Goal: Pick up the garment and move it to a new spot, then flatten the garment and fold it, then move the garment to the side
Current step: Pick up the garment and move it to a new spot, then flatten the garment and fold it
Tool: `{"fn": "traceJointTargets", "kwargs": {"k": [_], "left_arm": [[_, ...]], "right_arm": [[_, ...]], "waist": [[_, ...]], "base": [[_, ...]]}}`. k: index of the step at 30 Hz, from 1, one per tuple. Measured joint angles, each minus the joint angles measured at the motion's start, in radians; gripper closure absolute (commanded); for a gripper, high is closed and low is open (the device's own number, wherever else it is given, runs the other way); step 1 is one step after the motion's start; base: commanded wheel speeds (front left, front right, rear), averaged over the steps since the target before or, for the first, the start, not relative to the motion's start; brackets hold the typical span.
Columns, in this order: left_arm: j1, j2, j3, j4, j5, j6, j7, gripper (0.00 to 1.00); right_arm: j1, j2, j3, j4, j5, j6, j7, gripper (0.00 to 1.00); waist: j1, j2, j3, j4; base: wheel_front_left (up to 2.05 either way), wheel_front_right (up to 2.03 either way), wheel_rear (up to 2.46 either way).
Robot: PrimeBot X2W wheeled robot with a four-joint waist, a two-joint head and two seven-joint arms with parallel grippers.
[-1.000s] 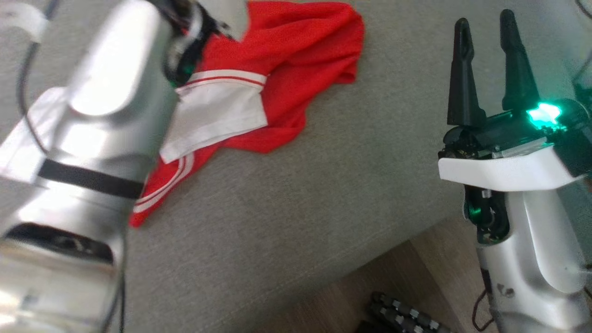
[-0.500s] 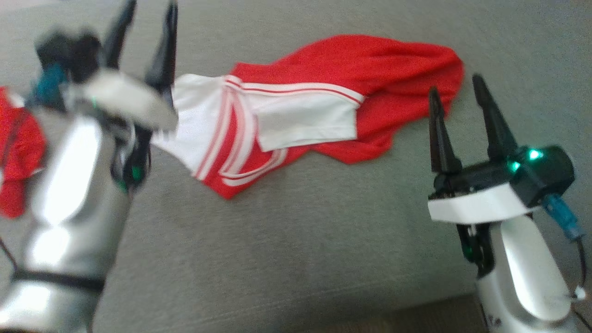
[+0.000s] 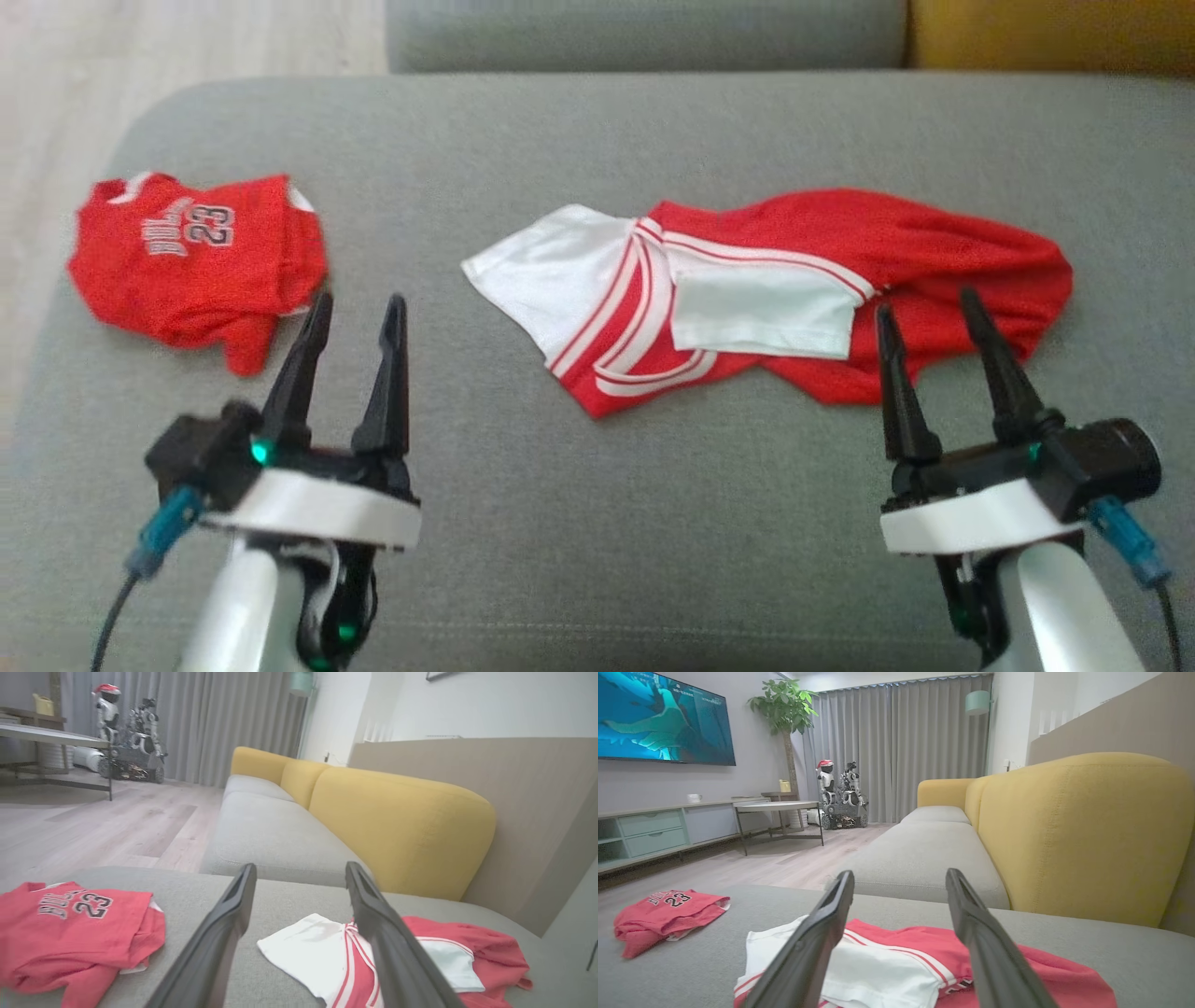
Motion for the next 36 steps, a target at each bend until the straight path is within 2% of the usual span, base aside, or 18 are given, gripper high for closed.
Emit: {"fn": "traceJointTargets", "kwargs": {"k": [5, 17, 26, 32, 36], "left_arm": [[0.082, -0.045, 0.057, -0.052, 0.047, -0.014, 0.000, 0.00], [0.092, -0.055, 0.073, -0.068, 0.060, -0.026, 0.000, 0.00], [0.070, -0.055, 0.049, -0.070, 0.049, -0.020, 0.000, 0.00], [0.027, -0.056, 0.032, -0.068, 0.032, -0.019, 0.000, 0.00], [0.018, -0.056, 0.020, -0.067, 0.026, -0.016, 0.000, 0.00]], "right_arm": [[0.023, -0.001, 0.018, -0.008, 0.000, 0.000, 0.000, 0.00], [0.018, -0.019, 0.061, 0.026, -0.002, 0.000, 0.000, 0.00], [-0.098, -0.061, 0.135, 0.173, 0.001, 0.000, 0.000, 0.00], [-0.207, -0.086, 0.181, 0.367, 0.002, 0.000, 0.001, 0.00], [-0.261, -0.086, 0.190, 0.455, 0.015, 0.000, 0.001, 0.00]], "waist": [[0.0000, 0.0000, -0.036, 0.036], [0.0000, 0.0000, -0.018, 0.046], [0.0000, 0.0000, 0.048, 0.066], [0.0000, 0.0000, 0.104, 0.104], [0.0000, 0.0000, 0.127, 0.130]], "base": [[0.00, 0.00, 0.00], [0.00, 0.00, 0.00], [0.00, 0.00, 0.00], [0.00, 0.00, 0.00], [0.00, 0.00, 0.00]]}}
